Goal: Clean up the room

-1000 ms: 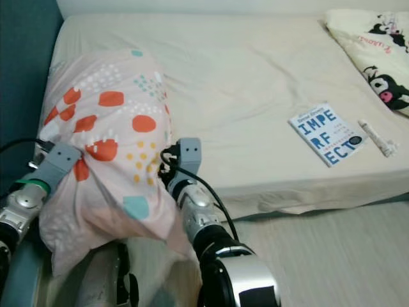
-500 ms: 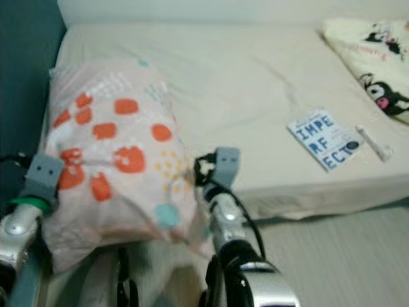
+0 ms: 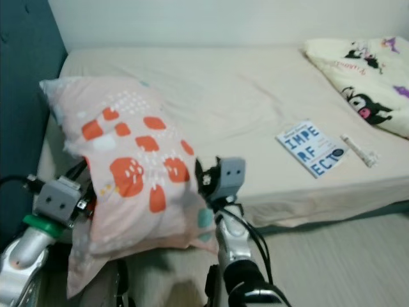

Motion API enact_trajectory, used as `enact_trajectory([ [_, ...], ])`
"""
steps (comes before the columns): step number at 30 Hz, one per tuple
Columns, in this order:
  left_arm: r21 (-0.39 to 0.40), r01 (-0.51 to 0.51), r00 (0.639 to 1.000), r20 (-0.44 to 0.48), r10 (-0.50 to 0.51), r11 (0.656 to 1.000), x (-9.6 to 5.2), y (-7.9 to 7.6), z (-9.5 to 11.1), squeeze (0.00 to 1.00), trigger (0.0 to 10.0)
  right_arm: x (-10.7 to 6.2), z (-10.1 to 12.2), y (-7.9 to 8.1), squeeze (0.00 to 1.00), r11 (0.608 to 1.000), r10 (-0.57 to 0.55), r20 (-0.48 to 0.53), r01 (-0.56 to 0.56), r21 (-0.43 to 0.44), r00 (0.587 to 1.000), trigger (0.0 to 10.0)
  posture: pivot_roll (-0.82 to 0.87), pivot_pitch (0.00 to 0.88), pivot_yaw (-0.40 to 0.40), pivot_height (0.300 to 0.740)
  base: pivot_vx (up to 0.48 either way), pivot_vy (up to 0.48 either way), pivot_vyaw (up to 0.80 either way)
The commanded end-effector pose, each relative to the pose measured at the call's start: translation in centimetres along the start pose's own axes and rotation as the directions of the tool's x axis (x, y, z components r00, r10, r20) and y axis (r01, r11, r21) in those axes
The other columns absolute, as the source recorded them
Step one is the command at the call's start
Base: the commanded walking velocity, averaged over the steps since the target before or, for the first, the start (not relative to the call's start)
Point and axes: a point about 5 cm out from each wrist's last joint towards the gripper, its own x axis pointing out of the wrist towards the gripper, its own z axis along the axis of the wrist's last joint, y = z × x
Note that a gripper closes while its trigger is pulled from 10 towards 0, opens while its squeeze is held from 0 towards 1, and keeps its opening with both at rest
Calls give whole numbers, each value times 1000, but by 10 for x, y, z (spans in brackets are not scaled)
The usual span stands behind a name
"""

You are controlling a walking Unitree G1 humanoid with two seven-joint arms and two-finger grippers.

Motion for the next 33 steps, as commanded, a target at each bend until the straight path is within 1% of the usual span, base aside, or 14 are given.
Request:
enact_trajectory([
  [1,61,-43,999,-30,45,997,-2,13,-2,0,10000,-4,-6,0,0,1000,-6,-30,6,19,1000,10000,106,21,3,602,0,0,0],
  [6,181,-162,979,-97,182,970,2,53,-5,0,10000,-4,-10,7,0,999,31,-58,-30,18,998,10000,117,21,-9,602,0,0,0],
  [10,126,-166,984,-40,172,978,19,57,10,0,10000,-2,-9,8,0,999,34,-62,-32,20,997,10000,122,20,-19,602,0,0,0],
  [13,-58,-21,999,42,24,998,43,24,33,0,10000,-2,-9,7,0,1000,24,-76,-23,13,997,10000,123,14,-26,602,0,0,0],
  [20,-224,208,978,50,-202,952,55,-40,37,0,10000,-4,-12,2,0,1000,-9,-99,11,21,995,10000,97,9,-3,602,0,0,0],
  [22,-283,264,964,54,-259,922,53,-57,38,0,10000,-5,-13,0,0,1000,-23,-104,24,13,994,10000,93,8,-1,602,0,0,0],
  [24,-411,413,905,86,-416,813,44,-85,42,0,10000,-9,-12,-10,0,998,-67,-100,67,0,993,10000,80,9,12,602,0,0,0],
  [25,-411,413,905,86,-416,813,44,-85,42,0,10000,-9,-12,-10,0,998,-67,-100,67,0,993,10000,80,9,12,602,0,0,0],
  [26,-450,525,836,116,-536,722,36,-97,45,0,10000,-11,-11,-17,0,995,-96,-99,96,-6,990,10000,73,10,13,602,0,0,0],
  [28,-449,612,768,141,-625,651,28,-105,46,0,10000,-12,-11,-22,0,993,-116,-100,115,-10,988,10000,73,10,13,602,0,0,0],
  [29,-449,612,768,141,-625,651,28,-105,46,0,10000,-12,-11,-22,0,993,-116,-100,115,-10,988,10000,73,10,13,602,0,0,0],
  [30,-430,684,696,141,-704,590,22,-108,44,0,2118,-14,-10,-27,0,992,-127,-103,126,-19,987,10000,71,18,6,602,0,0,0],
  [31,-423,723,644,129,-754,546,19,-107,40,0,0,-14,-10,-30,0,991,-131,-105,129,-26,986,10000,70,20,5,602,0,0,0],
  [33,-421,745,610,117,-783,518,17,-106,37,0,0,-15,-9,-32,0,991,-132,-106,129,-30,986,10000,70,20,5,602,0,0,0],
])
